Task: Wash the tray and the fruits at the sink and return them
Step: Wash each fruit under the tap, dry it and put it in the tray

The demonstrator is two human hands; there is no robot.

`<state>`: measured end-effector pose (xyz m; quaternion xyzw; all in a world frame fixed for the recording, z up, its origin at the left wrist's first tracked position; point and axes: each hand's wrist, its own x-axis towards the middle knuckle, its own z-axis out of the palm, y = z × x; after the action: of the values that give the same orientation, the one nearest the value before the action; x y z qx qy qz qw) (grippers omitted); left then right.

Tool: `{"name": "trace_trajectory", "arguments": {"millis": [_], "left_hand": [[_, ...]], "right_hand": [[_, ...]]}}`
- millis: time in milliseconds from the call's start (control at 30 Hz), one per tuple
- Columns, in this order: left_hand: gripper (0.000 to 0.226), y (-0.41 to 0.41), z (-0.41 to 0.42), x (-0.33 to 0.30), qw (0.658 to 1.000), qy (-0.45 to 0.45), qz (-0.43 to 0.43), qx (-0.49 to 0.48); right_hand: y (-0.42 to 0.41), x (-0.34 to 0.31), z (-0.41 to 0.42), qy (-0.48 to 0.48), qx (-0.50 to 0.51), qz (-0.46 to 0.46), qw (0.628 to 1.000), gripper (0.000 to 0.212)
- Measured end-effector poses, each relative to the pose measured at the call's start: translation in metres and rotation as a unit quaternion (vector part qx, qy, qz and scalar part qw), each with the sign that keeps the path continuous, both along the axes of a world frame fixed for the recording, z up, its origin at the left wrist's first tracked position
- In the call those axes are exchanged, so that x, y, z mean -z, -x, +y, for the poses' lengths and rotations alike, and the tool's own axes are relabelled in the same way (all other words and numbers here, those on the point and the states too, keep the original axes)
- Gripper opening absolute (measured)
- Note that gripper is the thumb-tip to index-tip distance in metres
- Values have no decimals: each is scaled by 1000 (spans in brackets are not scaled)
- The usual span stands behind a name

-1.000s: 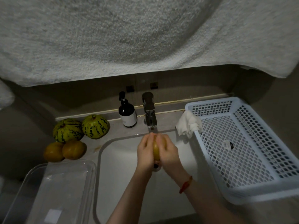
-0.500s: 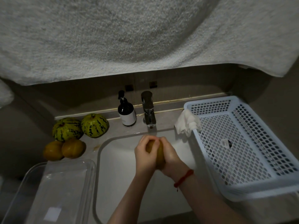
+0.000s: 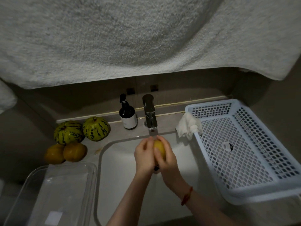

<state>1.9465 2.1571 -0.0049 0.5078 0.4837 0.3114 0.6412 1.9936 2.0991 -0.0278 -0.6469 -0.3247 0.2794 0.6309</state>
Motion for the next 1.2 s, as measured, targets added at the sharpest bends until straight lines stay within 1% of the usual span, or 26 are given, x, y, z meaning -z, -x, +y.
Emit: {"name": "trace_trajectory", "arguments": {"millis": [33, 100, 167, 200, 233, 267, 333, 400, 433, 500, 533, 567, 600, 633, 667, 700, 733, 767, 800, 833, 900, 933, 1000, 1067, 1100, 1200], "left_hand": [[15, -1, -4, 6, 993, -111, 15, 30], [20, 0, -8, 14, 972, -224, 23, 73], [28, 2, -8, 18, 963, -261, 36, 62], [29, 2, -8, 17, 968, -245, 29, 42], [29, 2, -8, 15, 980, -200, 7, 17], [26, 0, -7, 15, 991, -131, -21, -6], [18, -5, -5, 7, 994, 77, -74, -29], [25, -5, 3, -1, 944, 309, -112, -13], [33, -3, 7, -6, 916, 381, -125, 0], [37, -1, 11, -7, 901, 416, -121, 2], [32, -1, 11, -3, 921, 375, -105, 0], [22, -2, 8, 2, 957, 279, -78, -8], [13, -3, 3, 6, 988, 148, -44, -12], [9, -4, -3, 10, 1000, 12, -14, 5], [9, -5, -9, 14, 995, -97, 10, 30], [13, -6, -11, 16, 984, -172, 26, 44], [16, -5, -11, 17, 975, -213, 38, 48], [19, -4, -9, 18, 972, -228, 40, 47], [20, -2, -7, 17, 975, -215, 34, 43], [18, -2, -5, 15, 983, -180, 23, 36], [6, -2, -1, 11, 998, -64, 11, 20], [13, -3, 1, 10, 1000, 12, -6, 17], [36, -4, 9, 8, 974, 217, -69, -8], [47, -2, 16, 5, 916, 378, -130, -35], [48, -2, 18, 7, 903, 402, -146, -51], [31, -1, 17, 22, 944, 302, -85, -105]], "right_hand": [[1, -3, 6, 8, 52, 150, 987, 22], [-6, -8, 17, 78, 85, 395, 911, 26], [-11, -16, 17, 138, 32, 477, 867, 34], [-12, -19, 17, 168, 19, 451, 876, 35], [-13, -19, 17, 208, 21, 371, 905, 34], [-13, -17, 16, 235, 47, 248, 939, 31], [-7, -6, 11, 184, 82, -22, 979, 28], [1, 8, 6, 103, 55, -216, 969, 36], [3, 15, 2, 95, 34, -282, 954, 43], [3, 26, -1, 79, -1, -326, 942, 49], [2, 27, -2, 58, -20, -292, 955, 44], [1, 26, -1, 32, -17, -221, 975, 37], [2, 24, 1, 16, 16, -119, 993, 29], [2, 22, 6, 19, 65, 20, 998, 23], [0, 18, 13, 38, 100, 182, 977, 21], [-4, 14, 19, 57, 106, 335, 935, 26], [-7, 10, 21, 73, 96, 430, 895, 32], [-9, 5, 21, 94, 70, 468, 876, 37], [-11, -1, 20, 124, 44, 454, 881, 38], [-11, -6, 18, 163, 29, 383, 909, 37], [-10, -4, 11, 177, 48, 135, 974, 25], [-6, 0, 8, 139, 36, 12, 990, 21], [2, 13, 4, 106, -9, -199, 974, 32], [3, 19, 1, 118, -30, -342, 932, 43], [1, 20, 1, 102, -48, -366, 924, 46], [-4, 14, 2, 74, -114, -275, 952, 44]]}}
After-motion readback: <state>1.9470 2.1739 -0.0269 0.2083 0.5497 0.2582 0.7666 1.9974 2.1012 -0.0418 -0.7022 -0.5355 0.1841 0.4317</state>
